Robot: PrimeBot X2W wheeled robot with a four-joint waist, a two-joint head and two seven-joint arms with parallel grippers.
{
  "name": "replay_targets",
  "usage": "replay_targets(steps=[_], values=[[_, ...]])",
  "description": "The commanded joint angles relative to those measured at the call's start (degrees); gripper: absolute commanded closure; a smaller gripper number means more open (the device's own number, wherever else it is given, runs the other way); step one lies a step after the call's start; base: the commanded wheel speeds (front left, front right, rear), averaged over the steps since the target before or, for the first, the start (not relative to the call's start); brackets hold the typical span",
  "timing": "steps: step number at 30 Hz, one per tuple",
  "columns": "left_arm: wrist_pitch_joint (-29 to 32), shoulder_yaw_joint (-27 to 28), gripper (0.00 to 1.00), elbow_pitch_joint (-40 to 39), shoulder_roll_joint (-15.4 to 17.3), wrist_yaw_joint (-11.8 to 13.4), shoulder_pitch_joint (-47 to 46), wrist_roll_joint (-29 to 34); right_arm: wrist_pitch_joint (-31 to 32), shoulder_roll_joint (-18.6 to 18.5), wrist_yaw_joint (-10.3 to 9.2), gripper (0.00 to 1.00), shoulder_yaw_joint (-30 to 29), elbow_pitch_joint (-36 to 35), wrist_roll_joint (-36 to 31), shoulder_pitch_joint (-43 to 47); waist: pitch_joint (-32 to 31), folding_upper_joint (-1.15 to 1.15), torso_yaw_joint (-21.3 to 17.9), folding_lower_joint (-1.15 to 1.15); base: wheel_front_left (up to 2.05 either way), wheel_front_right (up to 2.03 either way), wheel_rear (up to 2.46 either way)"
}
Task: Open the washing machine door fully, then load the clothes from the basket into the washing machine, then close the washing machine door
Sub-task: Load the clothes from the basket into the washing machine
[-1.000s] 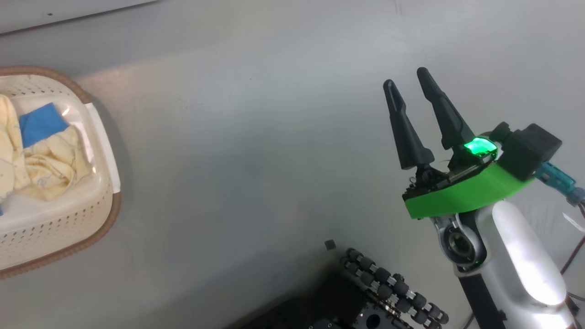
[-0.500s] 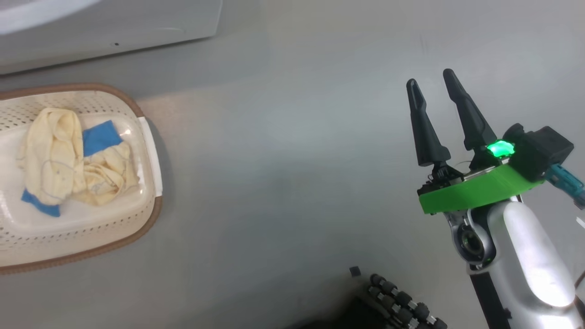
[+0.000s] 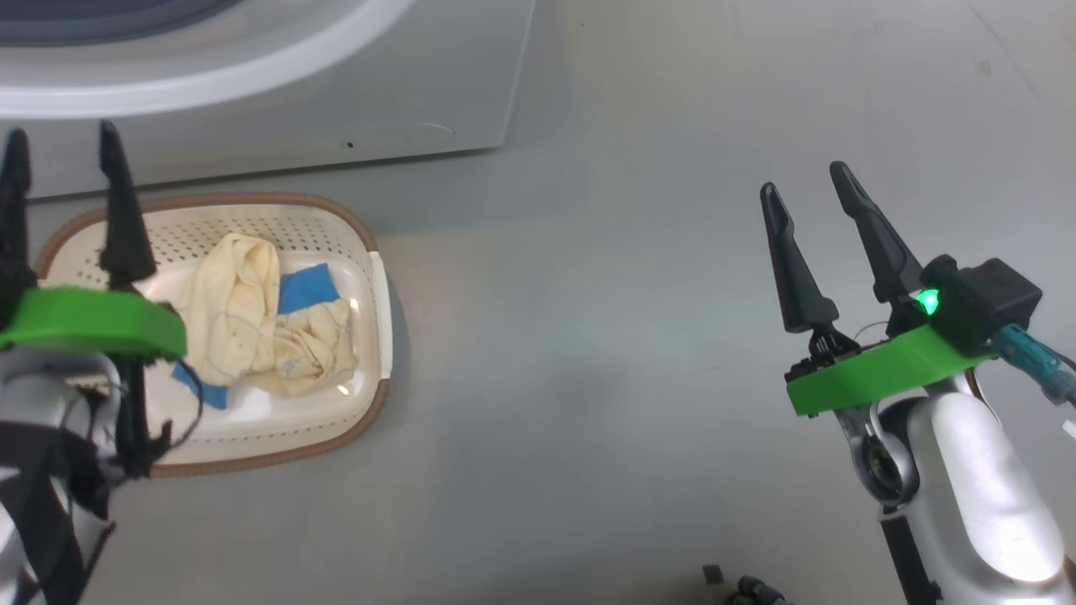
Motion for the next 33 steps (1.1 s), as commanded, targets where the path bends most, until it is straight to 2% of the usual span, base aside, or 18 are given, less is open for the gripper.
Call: replay_targets(steps=[1,9,15,21,33], values=[[-0.72,3.07,0.00,-4.26,1.06,4.80,3.62,1.03,-0.46,-0.33,-0.16,0.00,0.12,-0.90,-1.20,1.87,-3.69,-0.01,2.90,0.01,0.00,0.00,0.00],[-0.79,4.95,0.00,-10.13,-3.68,7.13,15.07,3.04,1.21,-0.33,-0.16,0.00,-3.14,-0.53,-2.88,5.31,-9.53,-0.01,6.56,0.01,0.00,0.00,0.00],[-0.80,6.01,0.00,-11.25,-6.65,7.65,23.03,6.07,3.22,-0.33,-0.16,0.00,-3.58,-1.24,-3.69,9.02,-14.97,-0.01,8.41,0.01,0.00,0.00,0.00],[-0.80,5.99,0.00,-10.54,-9.17,7.00,27.68,8.32,5.46,-0.33,-0.16,0.00,-3.84,-2.81,-4.02,12.59,-19.67,-0.01,9.78,0.01,0.00,0.00,0.00],[-0.81,6.51,0.00,-10.51,-10.91,7.15,32.86,10.22,8.53,-0.33,-0.16,0.00,-4.28,-6.72,-4.14,17.67,-24.99,-0.01,10.86,0.01,0.00,0.00,0.00]])
